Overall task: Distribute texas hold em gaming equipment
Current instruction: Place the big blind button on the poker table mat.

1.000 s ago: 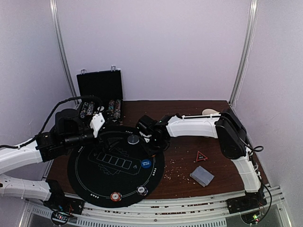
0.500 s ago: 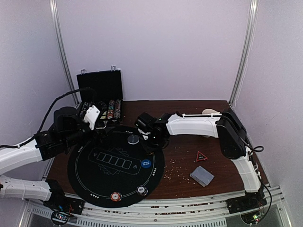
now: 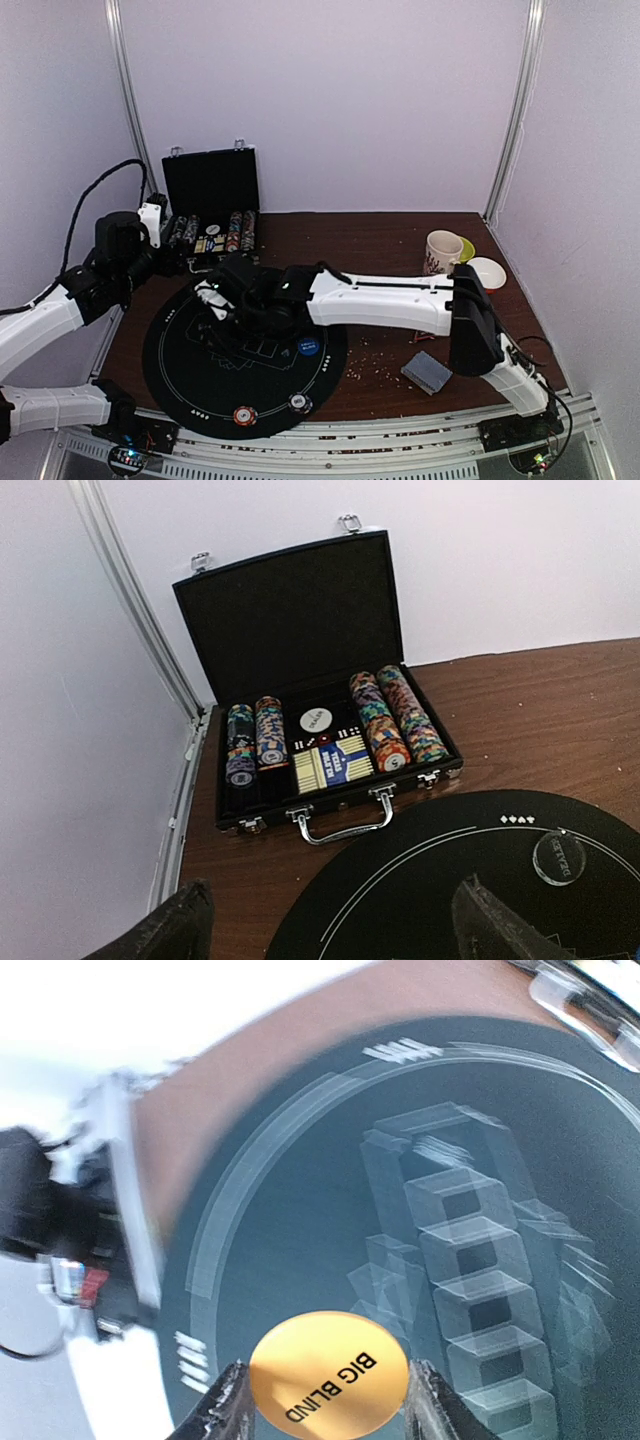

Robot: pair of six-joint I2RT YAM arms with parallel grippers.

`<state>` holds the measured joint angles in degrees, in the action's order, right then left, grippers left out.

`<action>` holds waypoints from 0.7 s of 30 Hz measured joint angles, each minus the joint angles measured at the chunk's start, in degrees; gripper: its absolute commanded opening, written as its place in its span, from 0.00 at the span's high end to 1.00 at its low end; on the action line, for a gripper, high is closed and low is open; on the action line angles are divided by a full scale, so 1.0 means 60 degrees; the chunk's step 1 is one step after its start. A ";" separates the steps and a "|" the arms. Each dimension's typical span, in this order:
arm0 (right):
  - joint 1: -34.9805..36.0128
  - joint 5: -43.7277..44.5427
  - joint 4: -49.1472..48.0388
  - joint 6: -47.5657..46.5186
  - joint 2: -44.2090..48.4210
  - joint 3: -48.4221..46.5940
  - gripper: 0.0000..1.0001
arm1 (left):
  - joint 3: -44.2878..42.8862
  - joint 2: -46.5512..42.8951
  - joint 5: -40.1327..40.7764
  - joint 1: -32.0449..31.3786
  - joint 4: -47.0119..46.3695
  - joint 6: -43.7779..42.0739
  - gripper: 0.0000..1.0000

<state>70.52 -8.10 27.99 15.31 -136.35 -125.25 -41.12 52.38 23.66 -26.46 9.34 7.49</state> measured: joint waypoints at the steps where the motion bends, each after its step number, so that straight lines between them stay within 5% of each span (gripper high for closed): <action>1: 0.0244 -0.0168 -0.0149 -0.0066 -0.0401 -0.0543 0.65 | -0.0004 -0.0055 0.0055 0.0047 0.0044 0.0095 0.15; 9: 0.1056 -0.0656 -0.0758 -0.0535 -0.3024 -0.2233 0.67 | -0.0007 -0.0331 0.0124 0.0102 0.0226 0.0386 0.15; 18: 0.1093 0.0029 -0.1049 -0.0969 -0.3406 -0.2575 0.69 | -0.0004 -0.0499 0.0084 0.0102 0.0175 0.0386 0.15; 21: 0.1115 0.0244 -0.1111 -0.1096 -0.3486 -0.2656 0.61 | -0.0004 -0.0499 0.0076 0.0102 0.0168 0.0350 0.15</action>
<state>77.21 -6.63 21.32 8.73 -157.27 -141.18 -41.15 49.39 24.12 -25.85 10.35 9.58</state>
